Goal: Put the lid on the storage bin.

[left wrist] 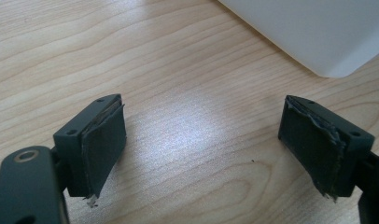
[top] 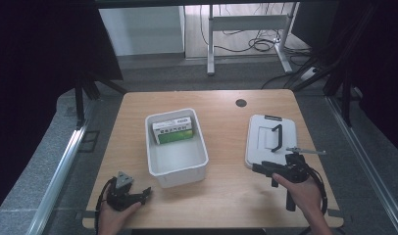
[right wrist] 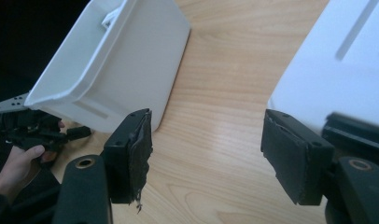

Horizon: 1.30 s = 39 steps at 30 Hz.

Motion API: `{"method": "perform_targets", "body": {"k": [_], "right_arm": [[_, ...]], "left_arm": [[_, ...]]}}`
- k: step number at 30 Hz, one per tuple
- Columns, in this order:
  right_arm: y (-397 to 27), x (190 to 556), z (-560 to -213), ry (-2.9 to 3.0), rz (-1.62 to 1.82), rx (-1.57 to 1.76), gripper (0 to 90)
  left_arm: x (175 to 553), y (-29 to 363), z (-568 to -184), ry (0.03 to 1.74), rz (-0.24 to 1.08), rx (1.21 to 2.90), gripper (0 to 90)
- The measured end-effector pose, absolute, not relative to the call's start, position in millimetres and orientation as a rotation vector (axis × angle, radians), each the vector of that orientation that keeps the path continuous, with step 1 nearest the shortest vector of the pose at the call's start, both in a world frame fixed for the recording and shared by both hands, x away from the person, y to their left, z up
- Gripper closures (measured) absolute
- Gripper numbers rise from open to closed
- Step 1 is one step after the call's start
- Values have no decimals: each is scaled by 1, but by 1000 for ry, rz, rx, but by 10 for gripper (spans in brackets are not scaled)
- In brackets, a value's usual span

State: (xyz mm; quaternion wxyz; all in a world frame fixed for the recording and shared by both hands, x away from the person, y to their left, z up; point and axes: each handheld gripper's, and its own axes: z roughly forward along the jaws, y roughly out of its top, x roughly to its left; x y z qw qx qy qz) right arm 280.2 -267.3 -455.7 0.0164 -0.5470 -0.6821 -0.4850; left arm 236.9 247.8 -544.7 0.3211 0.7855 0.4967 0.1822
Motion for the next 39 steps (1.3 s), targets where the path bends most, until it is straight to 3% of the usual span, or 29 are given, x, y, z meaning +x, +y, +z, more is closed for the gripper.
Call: {"method": "perform_targets", "body": {"k": [15,39], "right_arm": [[-284,299,-422,-2113,-1526,-1761,358],[-305,332,-417,-2097,-1462,-1905,367]], "left_arm": [[237,248,-545,1303,478,2064,148],[237,248,-545,1304,478,2064,146]]}}
